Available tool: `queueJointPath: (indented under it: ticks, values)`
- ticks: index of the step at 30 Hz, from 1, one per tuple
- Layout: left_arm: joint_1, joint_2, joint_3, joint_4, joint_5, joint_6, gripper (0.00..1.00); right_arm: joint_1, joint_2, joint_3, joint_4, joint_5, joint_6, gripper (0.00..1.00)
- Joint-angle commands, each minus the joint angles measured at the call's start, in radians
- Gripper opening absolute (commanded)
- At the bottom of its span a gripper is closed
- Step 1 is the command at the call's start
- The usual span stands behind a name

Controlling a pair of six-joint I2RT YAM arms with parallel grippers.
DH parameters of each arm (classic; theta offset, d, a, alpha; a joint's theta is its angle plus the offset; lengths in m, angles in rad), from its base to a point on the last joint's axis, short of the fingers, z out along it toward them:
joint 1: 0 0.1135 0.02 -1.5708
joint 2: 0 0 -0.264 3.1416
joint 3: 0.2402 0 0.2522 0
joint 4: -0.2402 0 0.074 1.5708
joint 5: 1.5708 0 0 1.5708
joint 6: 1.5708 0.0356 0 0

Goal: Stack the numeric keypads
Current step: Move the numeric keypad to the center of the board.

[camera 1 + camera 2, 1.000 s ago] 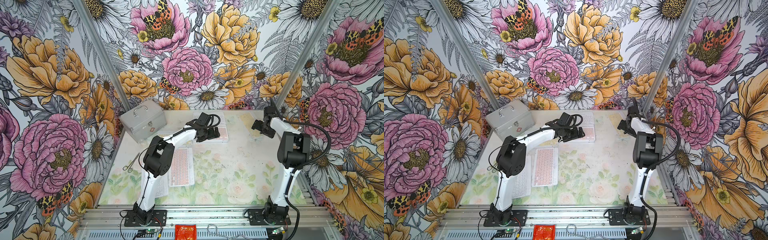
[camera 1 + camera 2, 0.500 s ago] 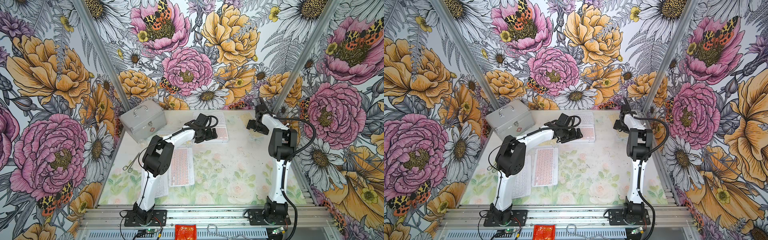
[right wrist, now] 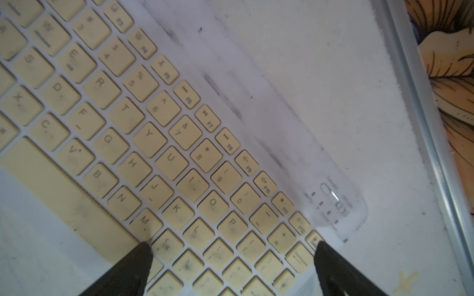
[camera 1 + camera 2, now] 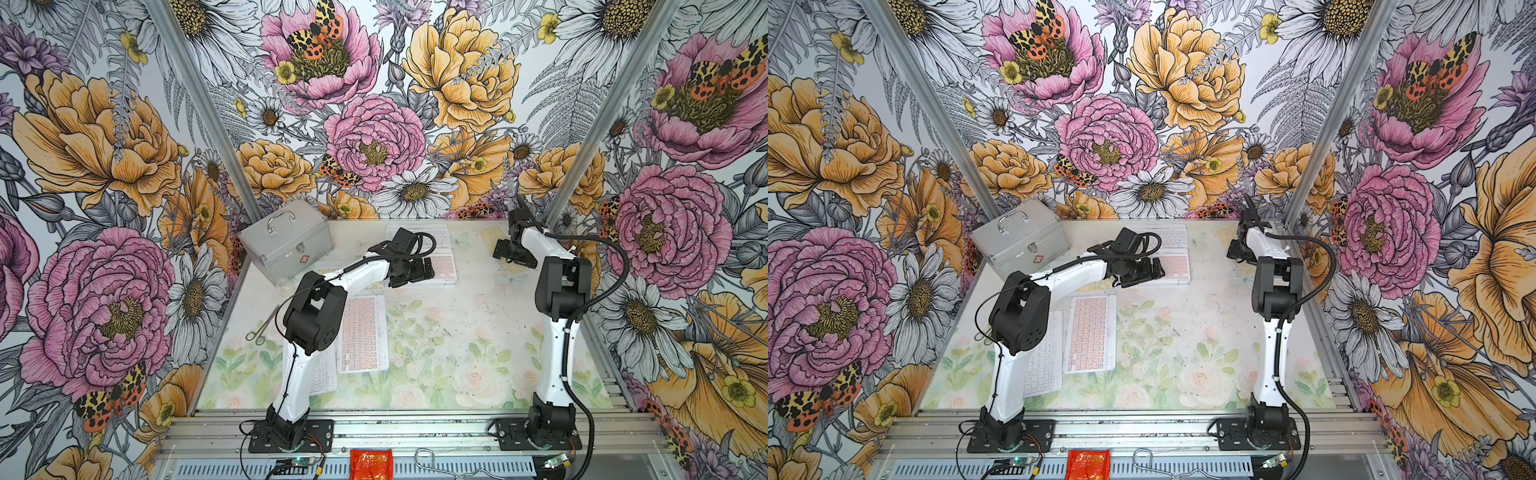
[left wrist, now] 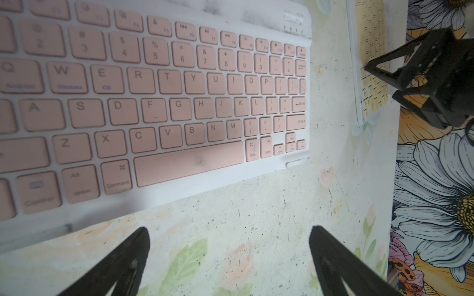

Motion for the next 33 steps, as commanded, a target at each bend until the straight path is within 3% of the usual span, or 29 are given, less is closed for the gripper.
queueJointPath:
  ticks: [1,17,25,30,33]
  values:
    - [-0.004,-0.041,-0.004,0.009,0.013,0.020,0.99,-0.015,-0.016,-0.073,-0.048,0.027,-0.011,1.00]
    - [-0.022,-0.037,0.008,0.016,0.027,0.016,0.99,-0.049,-0.187,-0.322,-0.014,0.014,0.002,1.00]
    - [-0.033,-0.001,0.053,0.016,0.054,0.019,0.99,-0.103,-0.330,-0.484,0.012,0.098,-0.010,1.00]
    - [-0.032,0.006,0.059,0.016,0.056,0.017,0.99,-0.093,-0.380,-0.400,0.030,-0.002,-0.005,1.00]
    - [-0.026,0.008,0.057,0.016,0.059,0.013,0.99,-0.088,-0.278,-0.225,0.019,-0.130,-0.012,1.00]
